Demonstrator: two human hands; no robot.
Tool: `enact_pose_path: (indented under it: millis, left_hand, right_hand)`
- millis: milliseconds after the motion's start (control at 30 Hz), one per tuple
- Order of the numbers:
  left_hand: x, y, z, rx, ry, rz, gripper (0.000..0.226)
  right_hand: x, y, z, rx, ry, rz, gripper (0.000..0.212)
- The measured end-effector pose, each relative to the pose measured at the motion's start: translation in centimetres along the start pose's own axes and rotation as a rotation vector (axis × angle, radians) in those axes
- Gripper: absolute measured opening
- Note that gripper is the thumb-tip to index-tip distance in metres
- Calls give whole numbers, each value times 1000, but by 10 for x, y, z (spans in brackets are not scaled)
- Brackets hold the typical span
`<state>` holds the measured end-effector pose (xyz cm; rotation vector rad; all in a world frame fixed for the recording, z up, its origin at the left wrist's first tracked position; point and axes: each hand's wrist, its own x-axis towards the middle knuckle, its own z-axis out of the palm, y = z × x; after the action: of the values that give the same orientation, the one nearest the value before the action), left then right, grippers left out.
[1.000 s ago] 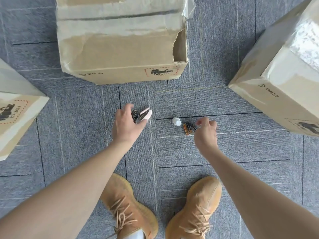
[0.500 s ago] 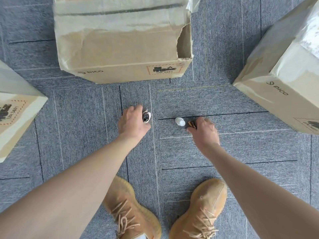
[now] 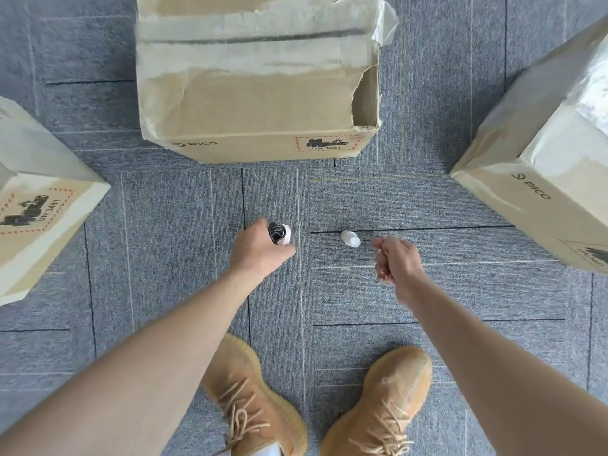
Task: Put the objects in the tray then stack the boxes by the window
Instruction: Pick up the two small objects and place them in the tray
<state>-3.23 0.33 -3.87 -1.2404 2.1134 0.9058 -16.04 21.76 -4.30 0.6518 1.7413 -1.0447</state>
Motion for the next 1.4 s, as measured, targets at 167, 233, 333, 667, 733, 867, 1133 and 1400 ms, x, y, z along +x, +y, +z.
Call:
enact_pose_path:
  millis: [167,233,333,667,733,867,1133,1400]
  left_hand:
    - [-3,-2,-1,-16,-23,-3,36]
    - [-3,-4,-1,-30,-22,-2,35]
    - [-6,-6,1,-36,-27,0,32]
    - [-14,-13,7,-48,-9,132,52]
    - [-14,-14,8,-55,-17,132,51]
    - [-15,-14,8,-72,-18,131,49]
    - [-13,-19,10,-129,-17,136,47]
    - [-16,-24,9,-167,-24,138,47]
  right_hand:
    - [-3,-5,-2,137,-166,90,9]
    - [-2,-5,-1,115,-222,97,12]
    - [-1,-4,5,-218,-193,8,16]
    - [1,6,19,-1300,72,-495,69]
    - [2,4,25,-1319,93,-547,66]
    - [5,-7,39,-1345,137,-629,49]
    - [9,-16,51,-1216,8,-626,24]
    - [0,-8,43,-1099,-25,-558,23]
